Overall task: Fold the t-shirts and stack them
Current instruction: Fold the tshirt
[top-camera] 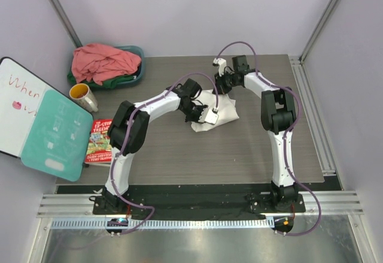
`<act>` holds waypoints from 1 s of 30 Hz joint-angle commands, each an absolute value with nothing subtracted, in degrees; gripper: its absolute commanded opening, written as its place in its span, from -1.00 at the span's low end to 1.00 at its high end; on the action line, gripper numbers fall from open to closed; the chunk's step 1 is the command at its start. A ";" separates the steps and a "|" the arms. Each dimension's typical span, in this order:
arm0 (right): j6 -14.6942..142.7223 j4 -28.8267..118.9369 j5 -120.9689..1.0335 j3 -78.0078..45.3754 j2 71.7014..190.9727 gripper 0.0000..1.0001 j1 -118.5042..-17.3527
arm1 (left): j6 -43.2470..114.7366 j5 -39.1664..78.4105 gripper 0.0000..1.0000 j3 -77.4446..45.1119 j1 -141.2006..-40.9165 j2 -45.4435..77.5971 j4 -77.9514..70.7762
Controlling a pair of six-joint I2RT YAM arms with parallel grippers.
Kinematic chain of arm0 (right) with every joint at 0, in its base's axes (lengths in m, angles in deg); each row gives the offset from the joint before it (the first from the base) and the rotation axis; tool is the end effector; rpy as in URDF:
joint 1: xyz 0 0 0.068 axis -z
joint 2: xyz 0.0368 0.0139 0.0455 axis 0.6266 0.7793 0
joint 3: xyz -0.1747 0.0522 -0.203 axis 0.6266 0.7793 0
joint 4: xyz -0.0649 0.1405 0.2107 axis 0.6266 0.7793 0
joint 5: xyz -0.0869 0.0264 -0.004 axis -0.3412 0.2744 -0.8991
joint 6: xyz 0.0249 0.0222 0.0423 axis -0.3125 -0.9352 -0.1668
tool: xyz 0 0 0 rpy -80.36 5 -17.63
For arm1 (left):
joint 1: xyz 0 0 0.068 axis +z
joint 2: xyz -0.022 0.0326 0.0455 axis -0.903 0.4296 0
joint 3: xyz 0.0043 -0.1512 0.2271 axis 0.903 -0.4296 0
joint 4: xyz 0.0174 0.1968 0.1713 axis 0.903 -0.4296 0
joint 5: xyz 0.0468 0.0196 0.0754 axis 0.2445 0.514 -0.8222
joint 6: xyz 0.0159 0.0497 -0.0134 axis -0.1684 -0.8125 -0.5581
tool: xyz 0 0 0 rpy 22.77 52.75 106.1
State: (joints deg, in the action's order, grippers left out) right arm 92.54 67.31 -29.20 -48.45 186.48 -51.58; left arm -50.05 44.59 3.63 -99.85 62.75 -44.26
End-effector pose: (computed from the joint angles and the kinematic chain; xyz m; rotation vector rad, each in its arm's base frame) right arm 0.5006 0.1363 0.1527 -0.9602 2.1349 0.7433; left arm 0.3479 -0.2701 0.1696 2.1650 1.3545 -0.5574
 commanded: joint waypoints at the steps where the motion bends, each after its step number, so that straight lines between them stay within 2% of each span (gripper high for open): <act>1: 93.94 69.33 -29.82 -47.82 182.36 -0.98 -52.25 | -49.50 40.10 -1.00 3.68 -99.19 63.63 -46.82; 6: 94.65 70.12 -30.17 -48.17 182.36 -0.98 -52.43 | -46.94 45.54 -1.00 4.65 -98.05 57.31 -47.70; 12: 94.47 70.12 -30.17 -48.52 182.88 -0.98 -52.60 | -42.55 50.64 -1.00 2.37 -97.17 49.05 -42.00; 23: 94.91 70.04 -31.75 -48.00 181.74 -0.98 -52.69 | -42.01 50.13 -0.99 6.68 -98.48 59.67 -40.06; 30: 94.91 68.28 -35.78 -47.82 180.07 -0.98 -52.60 | -42.89 43.71 -1.00 0.62 -99.19 60.91 -34.18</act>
State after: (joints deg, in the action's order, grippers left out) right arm 94.31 68.93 -32.36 -48.36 185.47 -52.25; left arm -42.53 46.85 3.32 -98.80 62.49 -38.60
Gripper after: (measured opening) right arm 0.020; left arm 0.002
